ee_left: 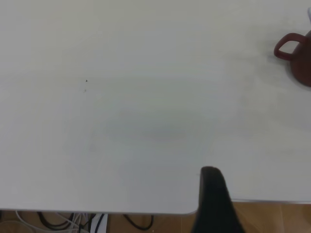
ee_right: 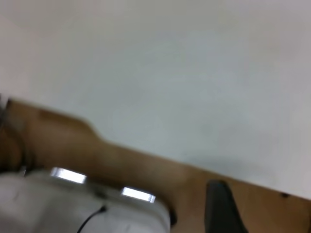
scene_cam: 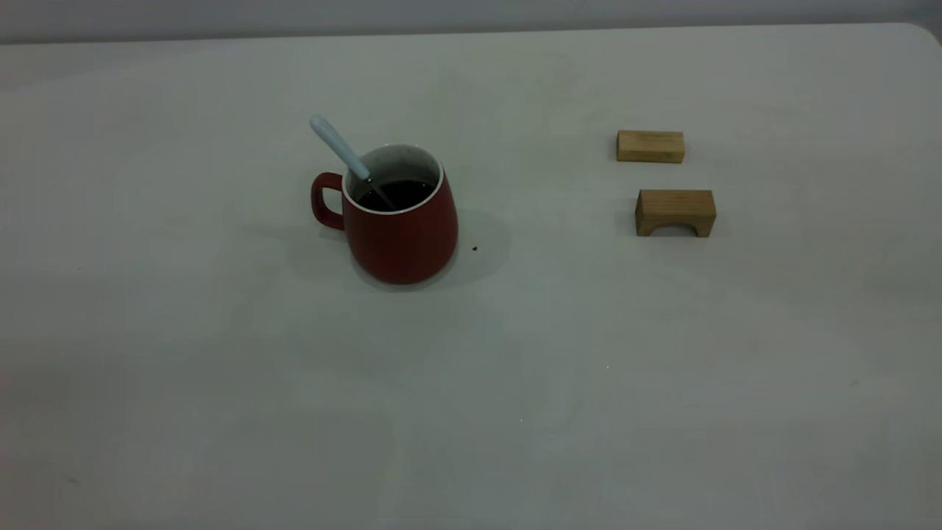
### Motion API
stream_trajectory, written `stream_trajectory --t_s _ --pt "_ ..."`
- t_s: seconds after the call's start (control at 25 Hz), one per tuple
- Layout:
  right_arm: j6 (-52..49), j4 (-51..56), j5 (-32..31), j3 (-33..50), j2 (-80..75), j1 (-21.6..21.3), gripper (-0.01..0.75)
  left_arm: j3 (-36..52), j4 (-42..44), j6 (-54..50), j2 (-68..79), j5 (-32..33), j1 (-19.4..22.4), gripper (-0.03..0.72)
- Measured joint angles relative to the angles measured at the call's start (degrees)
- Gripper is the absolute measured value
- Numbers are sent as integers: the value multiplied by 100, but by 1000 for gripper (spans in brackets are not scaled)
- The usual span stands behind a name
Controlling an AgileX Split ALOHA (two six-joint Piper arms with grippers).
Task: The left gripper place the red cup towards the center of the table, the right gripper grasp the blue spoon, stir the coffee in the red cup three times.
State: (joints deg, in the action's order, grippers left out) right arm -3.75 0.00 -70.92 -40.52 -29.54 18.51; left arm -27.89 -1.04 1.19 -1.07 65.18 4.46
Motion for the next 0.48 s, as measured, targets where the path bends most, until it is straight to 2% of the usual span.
stream_trajectory --t_s 0.24,0.48 --pt "1 -115 288 867 1625 -822 474 0 0 0 0 0 0 560" --pt "148 -116 589 1366 2227 -1465 474 0 0 0 0 0 0 560"
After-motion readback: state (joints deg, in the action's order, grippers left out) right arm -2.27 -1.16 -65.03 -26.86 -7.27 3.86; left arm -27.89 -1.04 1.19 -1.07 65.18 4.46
